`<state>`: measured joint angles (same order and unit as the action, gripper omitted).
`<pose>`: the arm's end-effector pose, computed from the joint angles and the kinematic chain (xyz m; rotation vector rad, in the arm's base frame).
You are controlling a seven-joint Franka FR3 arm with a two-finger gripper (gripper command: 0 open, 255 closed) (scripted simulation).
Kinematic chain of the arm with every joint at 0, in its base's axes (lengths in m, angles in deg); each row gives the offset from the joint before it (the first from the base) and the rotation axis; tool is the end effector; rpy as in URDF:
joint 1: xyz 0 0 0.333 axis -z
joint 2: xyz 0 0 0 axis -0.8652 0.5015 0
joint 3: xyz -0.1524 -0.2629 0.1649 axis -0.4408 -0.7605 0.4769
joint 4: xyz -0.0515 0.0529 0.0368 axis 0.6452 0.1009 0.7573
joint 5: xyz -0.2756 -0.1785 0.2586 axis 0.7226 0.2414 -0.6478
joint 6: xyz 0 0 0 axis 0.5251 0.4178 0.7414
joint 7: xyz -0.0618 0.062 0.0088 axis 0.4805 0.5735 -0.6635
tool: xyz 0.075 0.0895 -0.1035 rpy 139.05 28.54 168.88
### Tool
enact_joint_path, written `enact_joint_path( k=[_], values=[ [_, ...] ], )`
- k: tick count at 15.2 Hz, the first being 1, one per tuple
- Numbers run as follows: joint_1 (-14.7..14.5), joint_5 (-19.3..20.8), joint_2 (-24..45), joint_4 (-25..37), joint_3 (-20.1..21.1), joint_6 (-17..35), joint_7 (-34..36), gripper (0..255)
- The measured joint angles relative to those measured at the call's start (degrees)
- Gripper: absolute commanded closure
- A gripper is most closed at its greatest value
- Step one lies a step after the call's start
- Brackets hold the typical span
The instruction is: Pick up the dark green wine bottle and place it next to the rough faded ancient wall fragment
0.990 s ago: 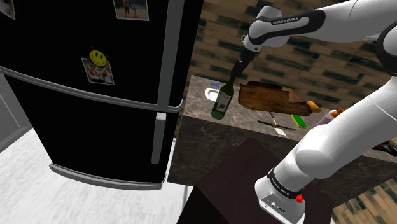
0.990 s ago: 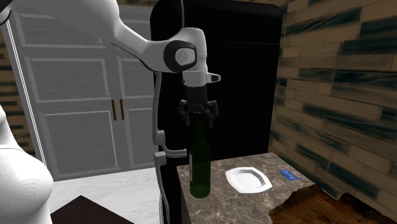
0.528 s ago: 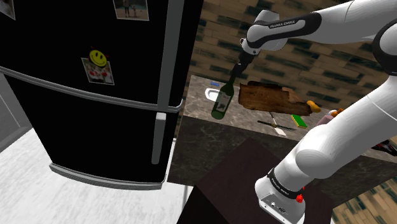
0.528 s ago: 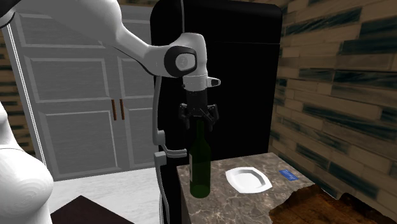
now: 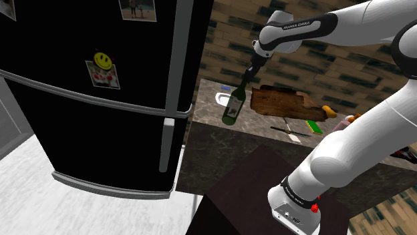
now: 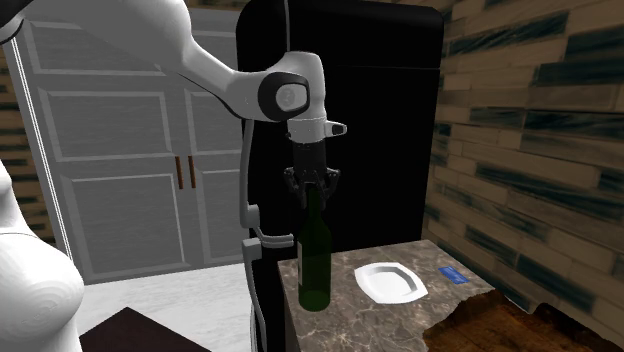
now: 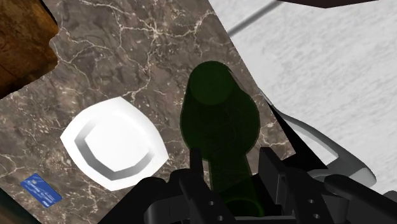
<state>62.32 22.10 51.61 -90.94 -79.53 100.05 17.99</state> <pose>0.4890 -0.2092 0.4263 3.0985 0.2262 0.1699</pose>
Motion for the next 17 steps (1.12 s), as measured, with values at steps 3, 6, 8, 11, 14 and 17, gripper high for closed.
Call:
enact_joint_path(
  k=[3, 6, 8, 11, 14, 17],
  values=[
    [0.0, 0.0, 0.0, 0.0, 0.0, 0.0, 0.0, 255],
    [0.0, 0.1, -0.3, 0.6, 0.1, -0.9, 0.1, 255],
    [0.0, 0.3, -0.8, 1.6, 0.1, -2.5, 0.2, 255],
    [0.0, 0.3, -1.2, 3.3, 0.3, -4.5, 0.3, 255],
    [-0.1, 0.4, -1.6, 5.5, 0.5, -7.0, 0.6, 255],
    [-0.1, 0.5, -2.2, 7.2, 0.6, -9.3, 0.6, 255]
  ],
)
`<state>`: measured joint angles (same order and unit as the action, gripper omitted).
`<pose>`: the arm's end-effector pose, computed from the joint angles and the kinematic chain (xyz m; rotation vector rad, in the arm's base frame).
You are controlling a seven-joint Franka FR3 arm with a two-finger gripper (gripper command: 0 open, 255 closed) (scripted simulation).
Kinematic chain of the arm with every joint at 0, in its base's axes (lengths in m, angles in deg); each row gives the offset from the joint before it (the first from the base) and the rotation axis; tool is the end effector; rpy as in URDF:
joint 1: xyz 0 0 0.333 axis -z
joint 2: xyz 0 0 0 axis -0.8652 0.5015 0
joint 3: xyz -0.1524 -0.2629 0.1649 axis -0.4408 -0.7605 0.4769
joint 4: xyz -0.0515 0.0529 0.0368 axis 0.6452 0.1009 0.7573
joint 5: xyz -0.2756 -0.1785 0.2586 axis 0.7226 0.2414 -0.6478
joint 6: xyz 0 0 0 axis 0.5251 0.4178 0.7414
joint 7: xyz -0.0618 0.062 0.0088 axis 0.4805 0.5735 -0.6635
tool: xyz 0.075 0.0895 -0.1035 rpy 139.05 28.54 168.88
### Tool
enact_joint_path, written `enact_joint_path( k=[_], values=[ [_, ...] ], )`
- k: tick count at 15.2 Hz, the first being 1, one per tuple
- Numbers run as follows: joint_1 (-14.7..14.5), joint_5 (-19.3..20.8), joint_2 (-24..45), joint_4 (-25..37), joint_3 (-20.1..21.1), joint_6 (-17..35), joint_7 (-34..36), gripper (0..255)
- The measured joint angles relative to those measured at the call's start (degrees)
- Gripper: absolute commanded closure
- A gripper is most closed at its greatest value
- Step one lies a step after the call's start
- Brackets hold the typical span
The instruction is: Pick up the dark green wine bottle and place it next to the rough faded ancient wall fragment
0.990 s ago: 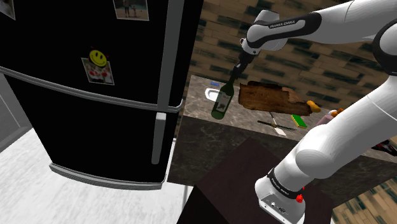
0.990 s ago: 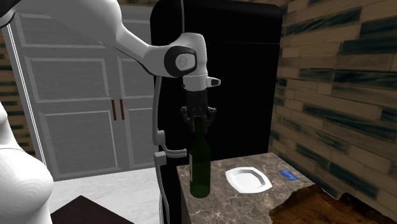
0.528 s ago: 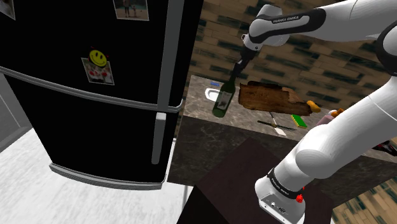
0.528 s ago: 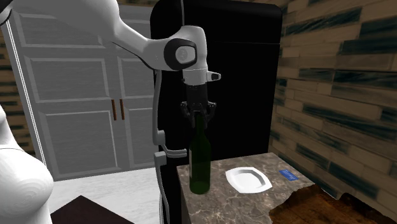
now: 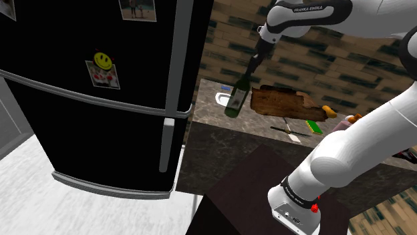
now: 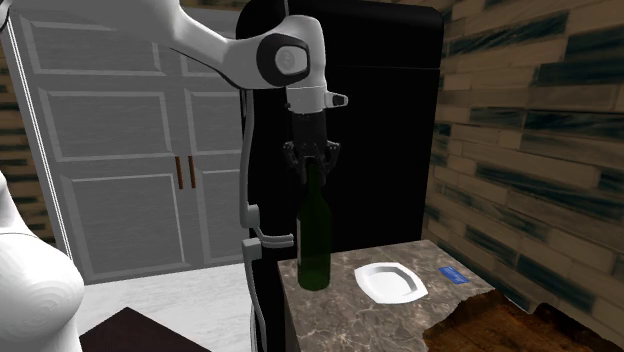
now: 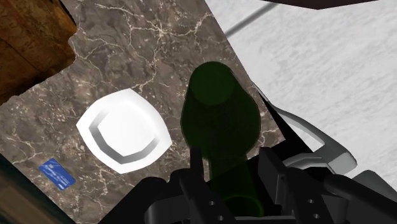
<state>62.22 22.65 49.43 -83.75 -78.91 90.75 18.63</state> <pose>0.4896 -0.2094 0.4930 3.0987 0.2261 0.1693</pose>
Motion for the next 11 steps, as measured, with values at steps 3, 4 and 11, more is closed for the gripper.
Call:
enact_joint_path(
  k=[3, 4, 11],
  values=[
    [0.0, 0.0, -0.3, 1.9, 0.1, -2.2, 0.0, 255],
    [-0.1, 0.0, -0.1, 2.9, 0.1, -3.0, 0.1, 255],
    [-0.1, 0.0, -0.4, 8.1, 0.3, -8.5, 0.0, 255]
  ],
)
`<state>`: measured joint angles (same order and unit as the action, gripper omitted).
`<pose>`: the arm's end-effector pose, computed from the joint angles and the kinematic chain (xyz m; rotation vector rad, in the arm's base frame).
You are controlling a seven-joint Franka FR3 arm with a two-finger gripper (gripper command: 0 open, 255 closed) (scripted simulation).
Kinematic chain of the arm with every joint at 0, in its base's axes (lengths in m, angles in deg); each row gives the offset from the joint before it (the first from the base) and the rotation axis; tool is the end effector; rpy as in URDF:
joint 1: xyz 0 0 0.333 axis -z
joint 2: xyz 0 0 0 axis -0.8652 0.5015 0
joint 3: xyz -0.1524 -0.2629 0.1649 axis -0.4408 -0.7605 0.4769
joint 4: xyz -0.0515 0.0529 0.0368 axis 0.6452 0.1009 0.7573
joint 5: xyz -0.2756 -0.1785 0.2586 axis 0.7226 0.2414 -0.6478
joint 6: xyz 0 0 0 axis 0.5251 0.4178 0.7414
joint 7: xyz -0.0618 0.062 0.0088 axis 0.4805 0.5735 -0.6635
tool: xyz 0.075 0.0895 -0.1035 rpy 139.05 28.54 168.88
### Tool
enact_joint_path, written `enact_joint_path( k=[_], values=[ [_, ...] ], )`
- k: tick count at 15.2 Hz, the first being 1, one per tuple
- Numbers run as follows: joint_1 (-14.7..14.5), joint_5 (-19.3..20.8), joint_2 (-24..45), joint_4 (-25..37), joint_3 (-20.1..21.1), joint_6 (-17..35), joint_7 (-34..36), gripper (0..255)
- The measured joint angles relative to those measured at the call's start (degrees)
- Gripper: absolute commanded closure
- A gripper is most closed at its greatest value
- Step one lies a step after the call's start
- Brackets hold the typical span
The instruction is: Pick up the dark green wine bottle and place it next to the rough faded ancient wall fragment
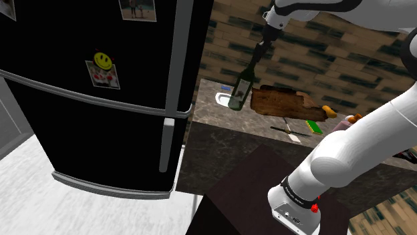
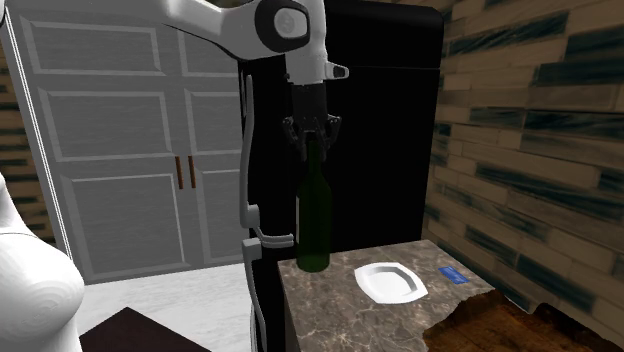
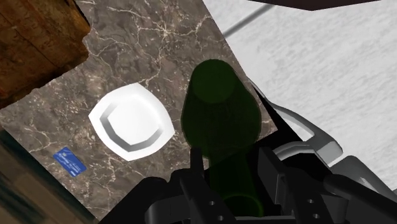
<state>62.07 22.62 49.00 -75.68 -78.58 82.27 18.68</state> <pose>0.4895 -0.2103 0.5548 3.0987 0.2261 0.1692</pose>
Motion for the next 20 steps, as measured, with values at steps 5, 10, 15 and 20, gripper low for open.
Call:
enact_joint_path(
  k=[5, 10, 15, 20],
  values=[
    [-0.1, -0.2, 0.4, 4.2, 0.1, -3.8, 0.0, 255],
    [-0.2, -0.5, 1.2, 8.8, 0.1, -7.7, -0.1, 255],
    [-0.3, -0.8, 2.1, 13.7, 0.1, -11.7, -0.3, 255],
    [-0.3, -1.3, 3.7, 19.2, -0.1, -15.7, -0.7, 255]
  ],
)
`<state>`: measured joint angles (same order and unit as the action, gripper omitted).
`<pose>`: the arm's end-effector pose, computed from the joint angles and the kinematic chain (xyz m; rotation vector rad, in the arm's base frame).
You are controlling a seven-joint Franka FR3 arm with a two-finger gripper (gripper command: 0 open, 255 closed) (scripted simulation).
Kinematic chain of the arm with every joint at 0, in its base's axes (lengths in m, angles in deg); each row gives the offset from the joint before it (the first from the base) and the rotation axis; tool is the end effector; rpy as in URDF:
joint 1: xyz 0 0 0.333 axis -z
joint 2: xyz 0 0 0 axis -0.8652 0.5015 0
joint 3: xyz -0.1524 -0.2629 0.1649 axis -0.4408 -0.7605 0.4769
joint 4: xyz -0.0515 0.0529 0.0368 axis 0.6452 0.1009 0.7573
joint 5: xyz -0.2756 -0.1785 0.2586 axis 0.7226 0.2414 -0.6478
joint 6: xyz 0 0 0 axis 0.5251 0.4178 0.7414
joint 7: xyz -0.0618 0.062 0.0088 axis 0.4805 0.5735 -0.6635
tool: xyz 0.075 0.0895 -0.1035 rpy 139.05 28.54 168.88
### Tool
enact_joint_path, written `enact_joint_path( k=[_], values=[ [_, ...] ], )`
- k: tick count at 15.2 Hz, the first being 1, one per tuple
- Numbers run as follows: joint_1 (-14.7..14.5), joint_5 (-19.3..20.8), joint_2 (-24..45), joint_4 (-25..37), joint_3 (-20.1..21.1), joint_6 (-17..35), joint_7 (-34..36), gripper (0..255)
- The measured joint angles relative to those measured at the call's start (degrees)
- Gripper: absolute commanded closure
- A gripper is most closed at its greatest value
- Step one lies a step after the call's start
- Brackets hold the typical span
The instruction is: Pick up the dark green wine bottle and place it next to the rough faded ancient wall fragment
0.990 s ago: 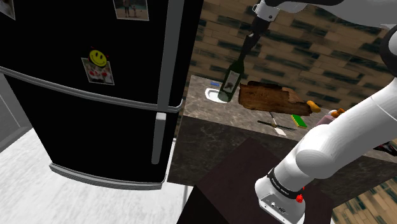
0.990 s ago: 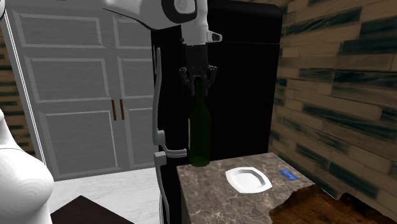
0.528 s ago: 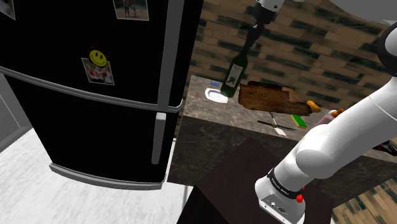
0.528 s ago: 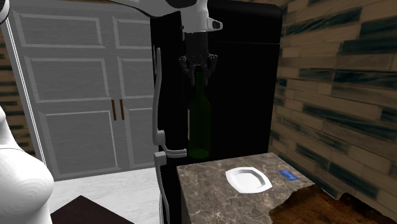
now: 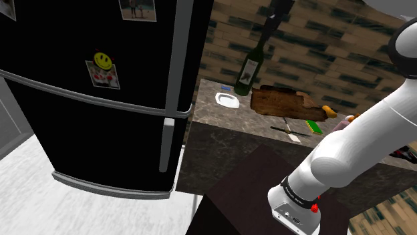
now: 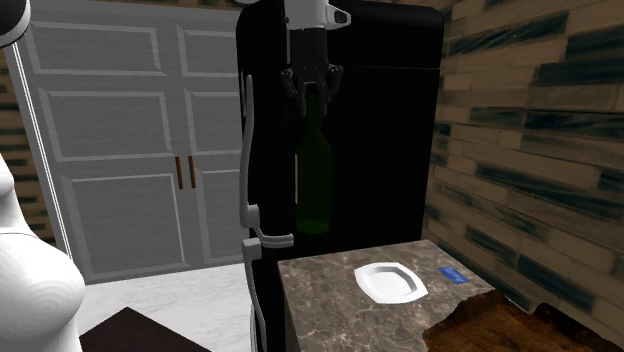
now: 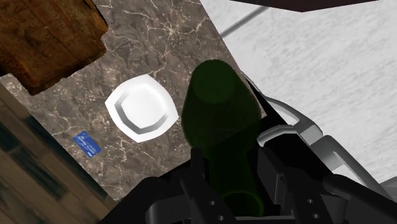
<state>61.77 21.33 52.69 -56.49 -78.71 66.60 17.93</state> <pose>0.4922 -0.2109 0.6663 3.0988 0.2261 0.1692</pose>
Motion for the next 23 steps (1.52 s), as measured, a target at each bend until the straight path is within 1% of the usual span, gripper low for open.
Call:
enact_joint_path(
  k=[3, 8, 11, 14, 16, 19, 23],
  values=[
    [0.7, -0.2, 0.5, 2.1, -1.1, -1.6, -1.8, 255],
    [3.5, -1.2, 2.4, 4.6, -5.3, -2.4, -8.8, 255],
    [5.5, -2.1, 3.8, 5.8, -8.2, -2.4, -13.6, 255],
    [8.0, -4.2, 7.3, 10.2, -11.5, -3.9, -19.1, 255],
    [9.6, -5.5, 9.3, 11.9, -13.2, -4.1, -22.2, 255],
    [10.0, -5.3, 8.7, 9.8, -13.6, -2.5, -23.3, 255],
    [9.7, -4.4, 7.1, 5.2, -13.3, 0.7, -22.8, 255]
  ],
)
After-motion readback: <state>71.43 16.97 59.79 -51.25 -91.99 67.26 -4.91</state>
